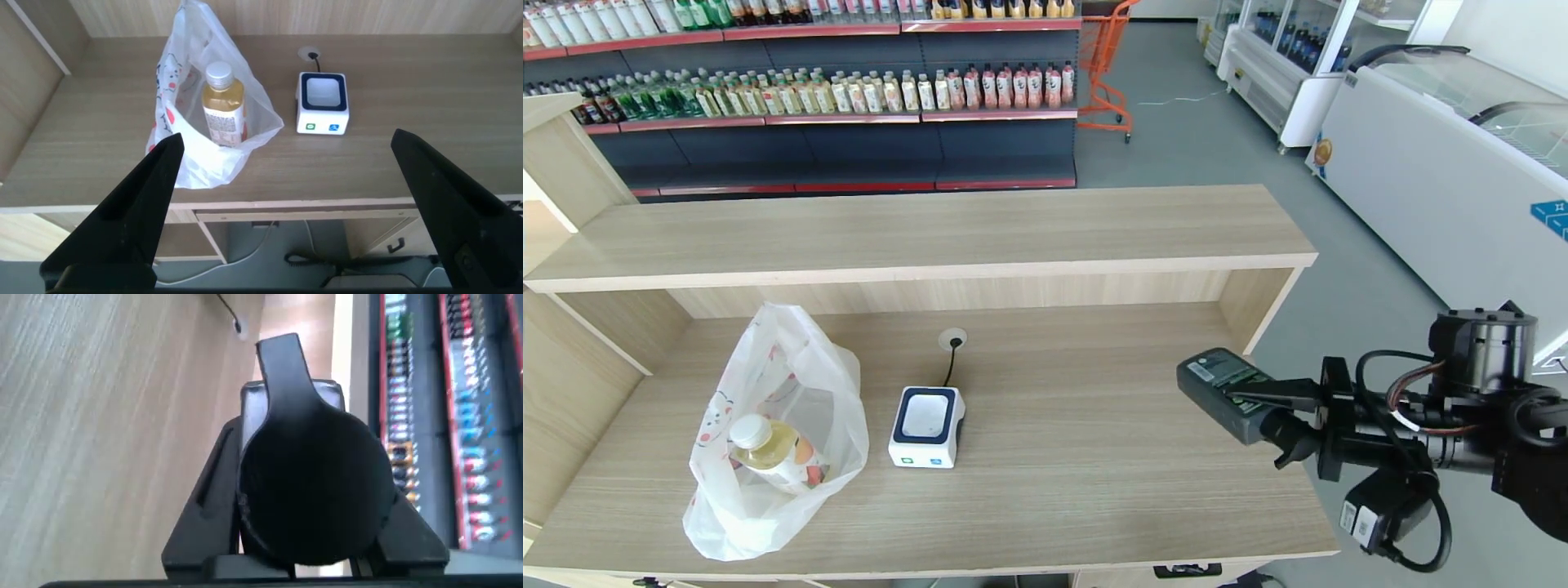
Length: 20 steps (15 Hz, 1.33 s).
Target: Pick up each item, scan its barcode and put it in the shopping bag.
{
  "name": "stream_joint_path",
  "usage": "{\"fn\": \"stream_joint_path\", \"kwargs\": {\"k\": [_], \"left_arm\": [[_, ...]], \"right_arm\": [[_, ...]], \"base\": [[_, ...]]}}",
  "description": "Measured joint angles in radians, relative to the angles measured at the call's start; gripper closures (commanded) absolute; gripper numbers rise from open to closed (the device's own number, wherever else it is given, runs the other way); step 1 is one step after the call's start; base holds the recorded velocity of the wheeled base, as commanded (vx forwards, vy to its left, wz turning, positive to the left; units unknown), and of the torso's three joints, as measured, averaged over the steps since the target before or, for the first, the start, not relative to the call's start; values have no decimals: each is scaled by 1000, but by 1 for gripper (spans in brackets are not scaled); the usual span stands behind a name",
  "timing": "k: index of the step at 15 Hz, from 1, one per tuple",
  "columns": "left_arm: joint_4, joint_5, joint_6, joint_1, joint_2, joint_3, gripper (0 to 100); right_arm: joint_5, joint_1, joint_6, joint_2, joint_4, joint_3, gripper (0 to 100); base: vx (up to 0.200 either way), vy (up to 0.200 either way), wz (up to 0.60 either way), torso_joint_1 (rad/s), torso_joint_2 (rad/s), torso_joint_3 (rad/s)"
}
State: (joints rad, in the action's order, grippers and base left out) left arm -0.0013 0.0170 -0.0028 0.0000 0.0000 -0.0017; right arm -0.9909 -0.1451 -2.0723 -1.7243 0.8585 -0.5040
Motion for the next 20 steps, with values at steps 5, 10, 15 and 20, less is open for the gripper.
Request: {"fn": "stream_joint_path", "kwargs": {"k": [5, 10, 15, 20], "left_arm": [[0, 0, 0, 0, 0, 0, 0], [0, 0, 0, 0, 0, 0, 0], [0, 0, 0, 0, 0, 0, 0], [0, 0, 0, 0, 0, 0, 0]], "right_arm": [[-71, -260, -392, 25, -57, -3, 100], [-88, -416, -557, 40, -56, 15, 100], [-90, -468, -580, 42, -55, 21, 100], [-90, -463, -563, 14, -58, 16, 100]], "base": [[0, 0, 0, 0, 0, 0], [0, 0, 0, 0, 0, 0], [0, 0, 0, 0, 0, 0], [0, 0, 0, 0, 0, 0]]}}
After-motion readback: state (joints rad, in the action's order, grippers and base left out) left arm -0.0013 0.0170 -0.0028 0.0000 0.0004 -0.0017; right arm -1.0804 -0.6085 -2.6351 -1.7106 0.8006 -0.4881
